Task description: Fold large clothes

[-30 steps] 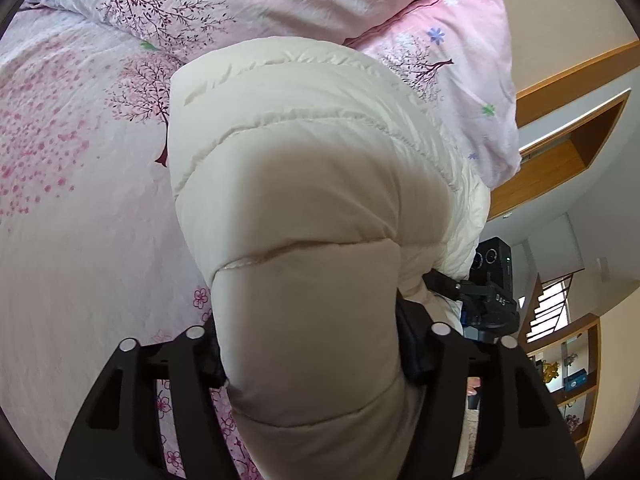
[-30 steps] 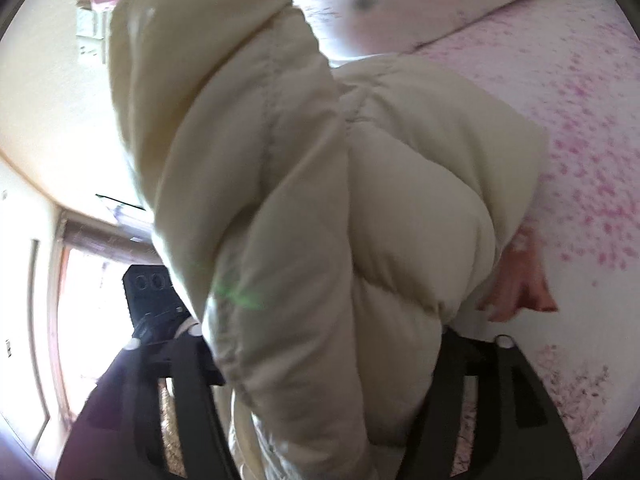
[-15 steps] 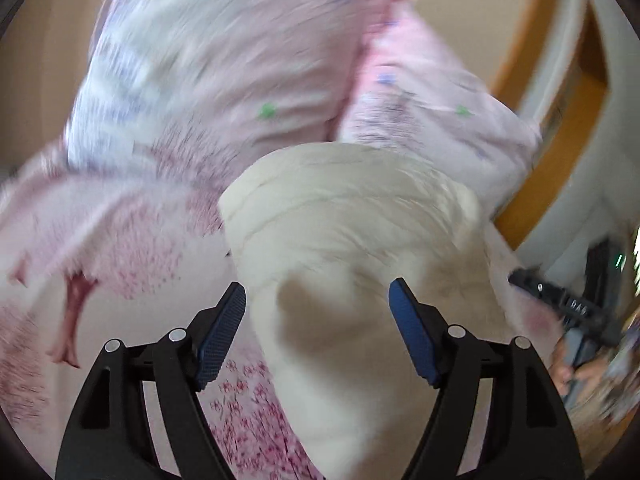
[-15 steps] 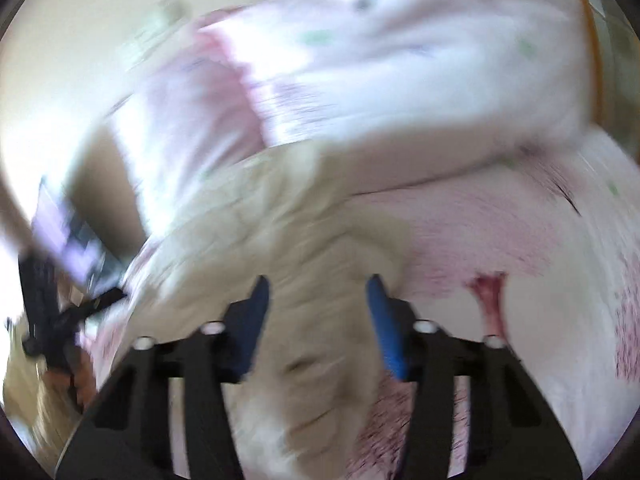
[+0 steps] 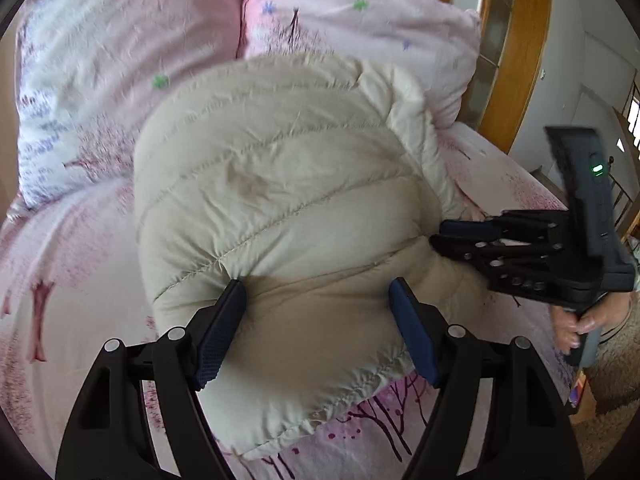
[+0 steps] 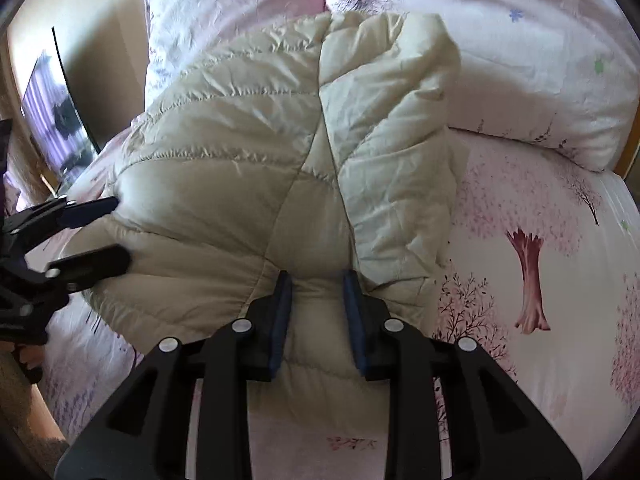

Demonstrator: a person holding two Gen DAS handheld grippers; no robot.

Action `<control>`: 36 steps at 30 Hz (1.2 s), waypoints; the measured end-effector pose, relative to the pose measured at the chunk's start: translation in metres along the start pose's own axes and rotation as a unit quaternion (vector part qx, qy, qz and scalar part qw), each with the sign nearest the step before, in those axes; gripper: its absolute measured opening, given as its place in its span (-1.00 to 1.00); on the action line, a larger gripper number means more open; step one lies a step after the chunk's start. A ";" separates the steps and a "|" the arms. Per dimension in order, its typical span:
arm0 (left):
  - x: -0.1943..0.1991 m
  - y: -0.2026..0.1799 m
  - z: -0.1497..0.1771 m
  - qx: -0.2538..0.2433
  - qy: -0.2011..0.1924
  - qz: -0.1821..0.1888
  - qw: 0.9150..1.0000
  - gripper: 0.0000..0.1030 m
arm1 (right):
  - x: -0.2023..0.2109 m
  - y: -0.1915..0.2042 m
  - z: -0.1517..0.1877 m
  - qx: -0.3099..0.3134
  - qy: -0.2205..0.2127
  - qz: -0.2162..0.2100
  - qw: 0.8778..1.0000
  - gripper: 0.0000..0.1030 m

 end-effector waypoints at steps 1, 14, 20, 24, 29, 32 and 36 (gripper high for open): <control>-0.002 0.002 0.002 0.005 0.004 0.000 1.000 0.44 | -0.004 0.001 -0.008 -0.003 0.003 -0.009 1.000 -0.47; -0.004 0.000 0.002 -0.003 0.004 -0.002 1.000 0.63 | -0.052 -0.092 -0.110 -0.283 -0.052 -0.045 0.957 -0.68; -0.006 -0.010 -0.005 -0.016 -0.009 0.012 1.000 0.66 | -0.086 -0.116 -0.066 -0.323 0.004 0.042 0.945 -0.85; -0.009 -0.016 -0.009 -0.034 -0.020 0.002 0.999 0.70 | -0.093 -0.119 -0.056 -0.317 0.019 0.071 0.945 -0.77; 0.009 -0.014 -0.012 -0.037 -0.048 -0.026 0.998 0.76 | -0.053 -0.099 -0.068 -0.231 -0.024 0.074 0.970 -0.11; 0.032 -0.009 -0.014 -0.029 -0.073 -0.044 0.996 0.89 | -0.005 -0.071 -0.066 -0.185 -0.077 0.033 0.979 -0.03; 0.054 0.000 -0.013 -0.012 -0.096 -0.067 0.993 0.97 | 0.030 -0.032 -0.040 -0.134 -0.086 -0.021 0.987 -0.03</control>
Point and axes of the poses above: each gripper's, at about its wrist camera, not at the fingertips, and x roughly against the way its jaws point, y to its left, z to its underside, the point moved 10 cm from there along -x, roughly the way its jaws point, and after that the axes turned 10 degrees about -y, right-handed, at the moved point
